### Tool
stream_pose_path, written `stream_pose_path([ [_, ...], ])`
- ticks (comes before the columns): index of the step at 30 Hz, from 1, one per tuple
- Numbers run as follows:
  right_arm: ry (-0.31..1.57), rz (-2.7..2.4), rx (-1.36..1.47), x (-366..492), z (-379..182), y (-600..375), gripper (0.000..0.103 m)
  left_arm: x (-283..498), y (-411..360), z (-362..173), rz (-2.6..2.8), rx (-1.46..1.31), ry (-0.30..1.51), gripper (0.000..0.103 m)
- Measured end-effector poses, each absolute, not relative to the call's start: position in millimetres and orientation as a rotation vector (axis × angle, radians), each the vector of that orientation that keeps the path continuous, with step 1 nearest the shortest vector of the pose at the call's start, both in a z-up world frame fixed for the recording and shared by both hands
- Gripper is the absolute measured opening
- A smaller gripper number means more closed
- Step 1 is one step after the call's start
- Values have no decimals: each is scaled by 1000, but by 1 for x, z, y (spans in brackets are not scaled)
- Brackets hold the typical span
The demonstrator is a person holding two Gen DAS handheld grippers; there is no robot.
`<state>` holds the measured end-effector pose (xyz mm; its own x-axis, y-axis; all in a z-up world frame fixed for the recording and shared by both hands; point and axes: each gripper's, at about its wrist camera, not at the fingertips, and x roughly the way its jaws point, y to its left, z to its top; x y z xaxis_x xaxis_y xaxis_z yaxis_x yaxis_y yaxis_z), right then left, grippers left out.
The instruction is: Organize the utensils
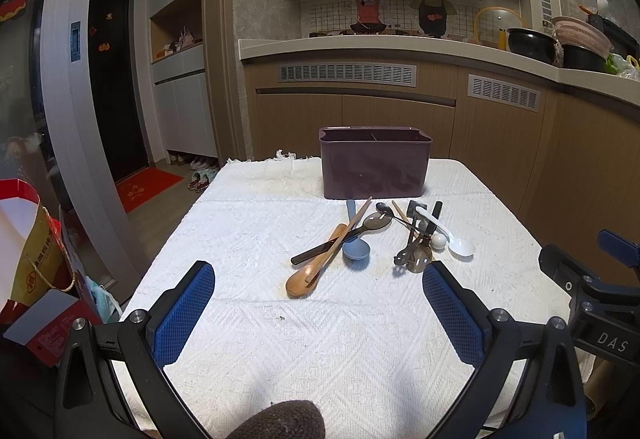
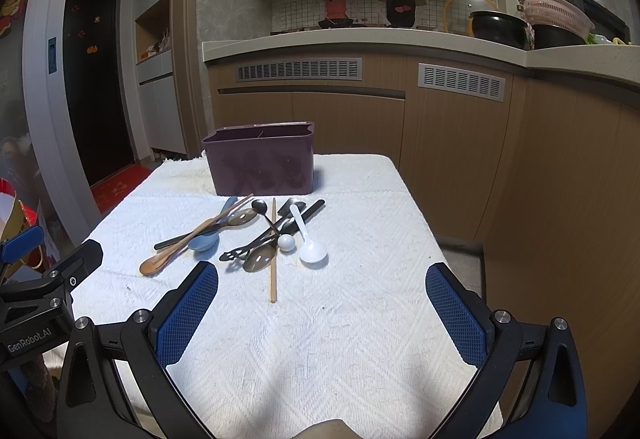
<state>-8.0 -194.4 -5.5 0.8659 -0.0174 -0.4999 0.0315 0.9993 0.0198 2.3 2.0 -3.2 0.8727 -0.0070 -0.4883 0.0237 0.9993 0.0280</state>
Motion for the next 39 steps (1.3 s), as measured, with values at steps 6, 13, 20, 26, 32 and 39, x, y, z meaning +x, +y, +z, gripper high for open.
stream_pose_path([
  [6, 523, -24, 27, -8, -5, -195, 103, 2, 2, -3, -18, 35, 512, 103],
  [13, 522, -26, 27, -8, -6, -195, 103, 2, 3, -3, -16, 33, 510, 103],
  [20, 524, -25, 28, -8, -5, -195, 103, 2, 3, -3, -17, 33, 512, 103],
  [26, 527, -23, 28, -7, -7, -195, 103, 5, 4, -3, -20, 33, 519, 103],
  [32, 524, -28, 35, -4, -9, -196, 103, 12, 4, -4, -22, 40, 531, 103],
  [39, 506, -47, 19, 11, -4, -200, 103, 27, 4, -3, -4, 70, 506, 103],
])
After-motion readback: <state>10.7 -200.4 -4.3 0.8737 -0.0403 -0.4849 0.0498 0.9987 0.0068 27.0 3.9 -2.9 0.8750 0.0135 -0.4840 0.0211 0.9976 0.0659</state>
